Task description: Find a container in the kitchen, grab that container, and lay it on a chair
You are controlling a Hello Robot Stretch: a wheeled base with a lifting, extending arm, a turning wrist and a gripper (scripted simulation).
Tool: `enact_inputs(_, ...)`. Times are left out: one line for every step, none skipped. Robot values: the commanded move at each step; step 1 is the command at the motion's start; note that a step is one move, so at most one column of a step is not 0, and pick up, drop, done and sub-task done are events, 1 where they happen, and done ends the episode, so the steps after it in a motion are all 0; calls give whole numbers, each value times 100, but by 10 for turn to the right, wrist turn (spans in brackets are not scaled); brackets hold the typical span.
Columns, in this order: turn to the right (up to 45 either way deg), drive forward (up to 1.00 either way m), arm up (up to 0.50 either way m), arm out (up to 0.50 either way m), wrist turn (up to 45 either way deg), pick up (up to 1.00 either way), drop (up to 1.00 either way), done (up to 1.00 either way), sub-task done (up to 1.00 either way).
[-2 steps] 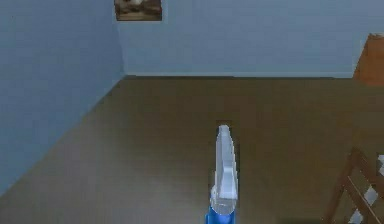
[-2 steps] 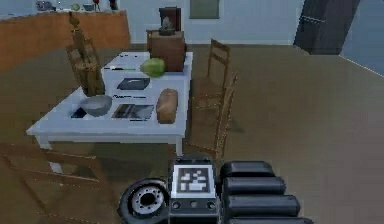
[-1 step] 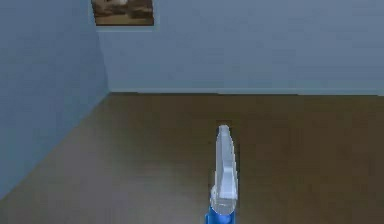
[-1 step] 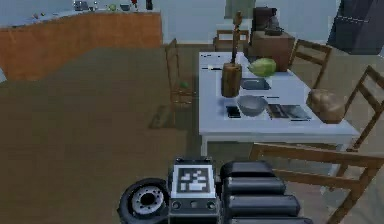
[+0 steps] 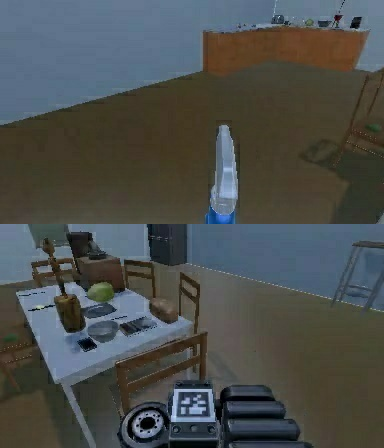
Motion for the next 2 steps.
enact_inputs(90,0,0,0,0,0,0,0,0)
enact_inputs(0,40,0,0,0,0,0,0,0)
